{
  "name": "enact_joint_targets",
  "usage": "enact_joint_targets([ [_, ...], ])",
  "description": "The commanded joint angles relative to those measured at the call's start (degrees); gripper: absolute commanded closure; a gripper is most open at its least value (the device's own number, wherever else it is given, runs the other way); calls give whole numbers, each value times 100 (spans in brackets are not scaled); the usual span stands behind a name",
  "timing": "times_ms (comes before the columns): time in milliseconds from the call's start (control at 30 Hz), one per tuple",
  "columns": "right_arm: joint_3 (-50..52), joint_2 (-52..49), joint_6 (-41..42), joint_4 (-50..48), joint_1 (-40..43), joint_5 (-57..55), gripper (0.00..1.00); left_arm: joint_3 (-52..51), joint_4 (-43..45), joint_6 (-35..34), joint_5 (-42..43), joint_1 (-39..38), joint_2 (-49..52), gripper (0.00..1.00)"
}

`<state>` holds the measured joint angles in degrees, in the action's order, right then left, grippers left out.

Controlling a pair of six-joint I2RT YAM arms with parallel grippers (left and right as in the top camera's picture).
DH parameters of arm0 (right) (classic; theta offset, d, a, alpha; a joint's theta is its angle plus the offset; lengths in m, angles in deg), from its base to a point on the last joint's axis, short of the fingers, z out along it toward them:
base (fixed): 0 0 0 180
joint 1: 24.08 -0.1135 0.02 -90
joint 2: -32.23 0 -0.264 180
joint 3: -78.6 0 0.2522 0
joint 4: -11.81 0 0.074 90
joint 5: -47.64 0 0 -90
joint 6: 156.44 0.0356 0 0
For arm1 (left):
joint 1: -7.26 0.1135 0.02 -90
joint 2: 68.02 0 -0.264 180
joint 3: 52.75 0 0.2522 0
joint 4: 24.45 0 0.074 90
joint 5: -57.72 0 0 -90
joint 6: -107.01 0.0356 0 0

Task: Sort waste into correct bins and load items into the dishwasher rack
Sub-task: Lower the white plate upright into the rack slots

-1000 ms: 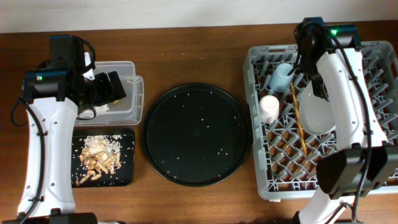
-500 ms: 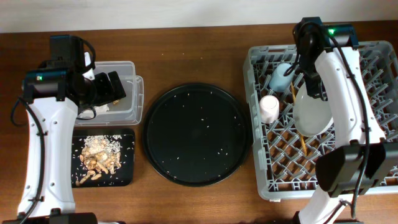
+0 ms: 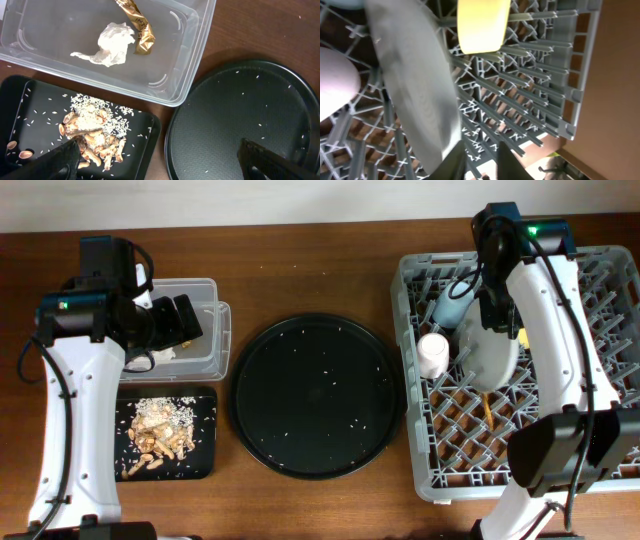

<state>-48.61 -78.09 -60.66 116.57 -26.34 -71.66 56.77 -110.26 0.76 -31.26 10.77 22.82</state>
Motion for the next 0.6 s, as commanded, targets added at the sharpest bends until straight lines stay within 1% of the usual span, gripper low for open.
enact_joint_targets([
  [0, -35, -37, 63, -122, 33, 343, 55, -4, -4, 2, -42, -7, -46, 0],
  [33, -35, -35, 63, -153, 33, 341, 51, -4, -4, 4, -39, -7, -46, 0],
  [67, -35, -35, 59, -173, 33, 332, 49, -4, -4, 2, -42, -7, -46, 0],
  [133, -37, -31, 61, -168, 42, 136, 42, -4, -7, 4, -42, -7, -46, 0],
  [200, -61, -20, 63, -166, 42, 20, 40, -4, -4, 4, -42, -7, -46, 0],
  [267, -210, 2, 63, -188, 35, 289, 38, -4, -4, 4, -42, -7, -46, 0],
  [333, -446, 13, 63, -188, 35, 752, 36, -4, -4, 2, -42, -7, -46, 0],
  [400, -728, 13, 59, -190, 35, 1449, 32, -4, -4, 2, -39, -7, -46, 0],
  [567, -1233, 13, 42, -284, 37, 3161, 32, -4, -4, 2, -42, -7, -46, 0],
])
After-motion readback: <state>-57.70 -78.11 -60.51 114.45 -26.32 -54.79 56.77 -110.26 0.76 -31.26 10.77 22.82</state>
